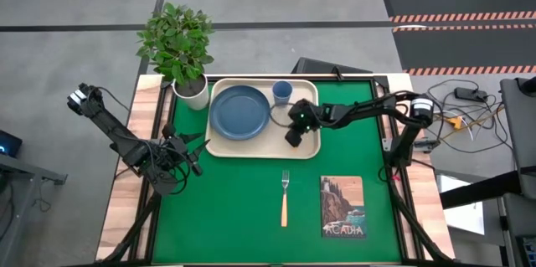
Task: Pick and place plate/cup/fork/spoon on tray
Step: Put the yellow spoon on the white serving tray to the right of the blue plate, then put the yellow fork on the white serving tray to the left of the yellow spoon
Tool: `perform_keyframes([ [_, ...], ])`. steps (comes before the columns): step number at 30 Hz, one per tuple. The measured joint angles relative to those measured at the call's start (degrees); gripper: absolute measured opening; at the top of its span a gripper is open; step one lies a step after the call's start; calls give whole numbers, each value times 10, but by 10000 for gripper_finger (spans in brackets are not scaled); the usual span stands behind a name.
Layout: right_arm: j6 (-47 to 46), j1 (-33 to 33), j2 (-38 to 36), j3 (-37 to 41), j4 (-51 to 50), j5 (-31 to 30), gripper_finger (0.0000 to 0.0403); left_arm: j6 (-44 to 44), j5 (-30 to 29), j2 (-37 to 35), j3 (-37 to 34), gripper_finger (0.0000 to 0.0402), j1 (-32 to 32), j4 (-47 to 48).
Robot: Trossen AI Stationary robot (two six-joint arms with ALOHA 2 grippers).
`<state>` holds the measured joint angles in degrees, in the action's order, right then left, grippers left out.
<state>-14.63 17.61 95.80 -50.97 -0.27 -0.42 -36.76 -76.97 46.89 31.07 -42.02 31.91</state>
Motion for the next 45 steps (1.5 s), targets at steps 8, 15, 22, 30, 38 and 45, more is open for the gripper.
perform_keyframes([
  [8,2,-14,1,0,-65,-73,8,0,0,0,0,114,0,0],
  [15,4,-15,0,-9,-66,-72,9,0,0,0,0,114,0,0],
  [22,6,-23,-33,-38,-130,-71,9,0,0,0,0,114,0,0],
  [30,-94,-92,-104,-40,-170,-66,8,-1,0,0,0,114,0,0],
  [38,-257,-194,-132,-50,-166,-25,9,-3,0,0,0,114,0,0],
  [45,-292,-255,-105,-152,-176,-26,9,20,0,0,0,114,0,0],
])
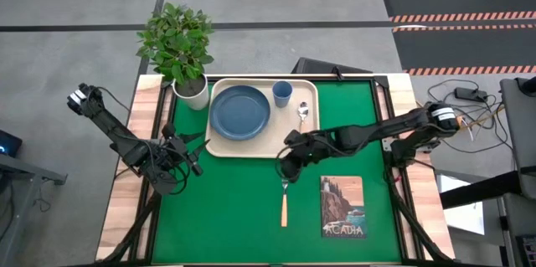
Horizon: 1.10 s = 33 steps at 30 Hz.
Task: Pick and place plate/cup/fork/spoon on tray
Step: Put the yellow fork on the white serving tray to the left of the yellow spoon
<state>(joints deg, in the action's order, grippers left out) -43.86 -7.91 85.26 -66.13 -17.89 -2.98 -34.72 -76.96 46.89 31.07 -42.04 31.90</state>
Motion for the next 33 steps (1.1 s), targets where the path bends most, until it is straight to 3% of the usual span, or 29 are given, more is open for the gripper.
perform_keyframes([
  [8,-75,-42,105,-158,-167,6,8,25,0,0,0,114,0,0],
  [12,-143,-66,161,-224,-279,35,8,25,0,0,0,114,0,0],
  [16,-229,-97,201,-242,-355,91,8,21,1,1,0,114,0,-1],
  [20,-318,-135,227,-237,-362,119,8,21,1,2,0,114,0,-2],
  [26,-372,-147,247,-238,-356,51,16,26,1,1,0,114,0,1],
  [33,-362,-134,268,-238,-318,11,99,26,2,2,0,114,0,1],
])
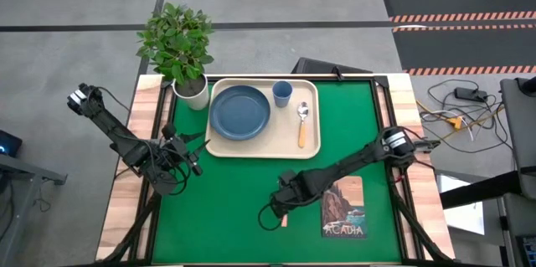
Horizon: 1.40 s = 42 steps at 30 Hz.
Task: Pick and place plate/cup/fork/spoon on tray
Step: Put the yellow fork on the white serving tray to the left of the yellow spoon
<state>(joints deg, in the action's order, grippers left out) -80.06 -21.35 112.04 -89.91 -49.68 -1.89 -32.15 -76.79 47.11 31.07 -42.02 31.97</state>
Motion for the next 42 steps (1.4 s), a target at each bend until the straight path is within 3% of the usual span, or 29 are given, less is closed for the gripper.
perform_keyframes([
  [8,15,9,3,-9,12,-42,210,-1,0,0,0,114,0,0],
  [15,12,9,33,-9,39,-36,233,-2,1,0,0,114,0,0],
  [22,16,9,51,-9,40,-37,196,-2,1,0,0,114,0,0],
  [36,57,9,54,-9,43,-42,37,-2,1,0,0,114,0,0],
  [42,68,10,48,-14,26,-32,21,-2,1,0,0,114,0,0],
])
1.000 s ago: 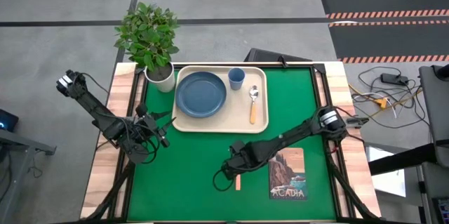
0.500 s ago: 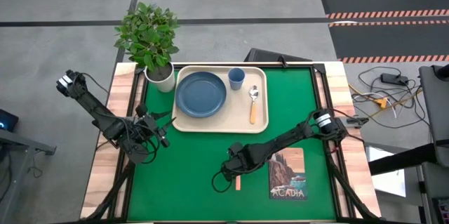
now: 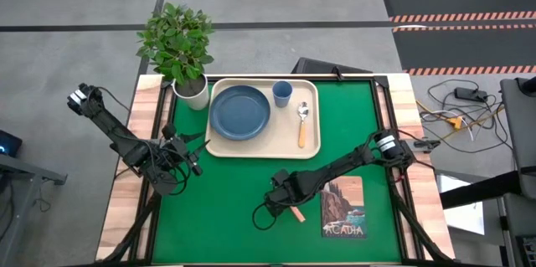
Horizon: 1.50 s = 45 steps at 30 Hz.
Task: Pick and place plate/cup/fork/spoon on tray
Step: Put the yellow fork on the white serving tray to the left of the yellow spoon
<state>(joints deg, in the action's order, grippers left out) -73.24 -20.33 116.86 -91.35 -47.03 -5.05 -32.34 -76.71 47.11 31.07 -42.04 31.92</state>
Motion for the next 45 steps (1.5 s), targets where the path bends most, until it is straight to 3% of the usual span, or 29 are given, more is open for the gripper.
perform_keyframes([
  [8,20,11,-32,-64,-43,7,24,0,0,0,0,114,0,0],
  [14,28,51,-56,-124,-122,-72,24,0,0,0,0,114,0,0],
  [19,29,113,-71,-137,-159,-87,23,1,0,0,0,114,0,0],
  [26,39,187,-92,-92,-174,-74,23,1,0,0,0,114,0,0],
  [31,57,239,-97,-40,-111,26,22,2,0,0,0,114,0,0],
  [36,58,286,-97,4,-34,71,22,2,1,0,0,114,0,0],
  [45,58,337,-100,45,-15,61,22,2,1,0,0,114,0,1],
])
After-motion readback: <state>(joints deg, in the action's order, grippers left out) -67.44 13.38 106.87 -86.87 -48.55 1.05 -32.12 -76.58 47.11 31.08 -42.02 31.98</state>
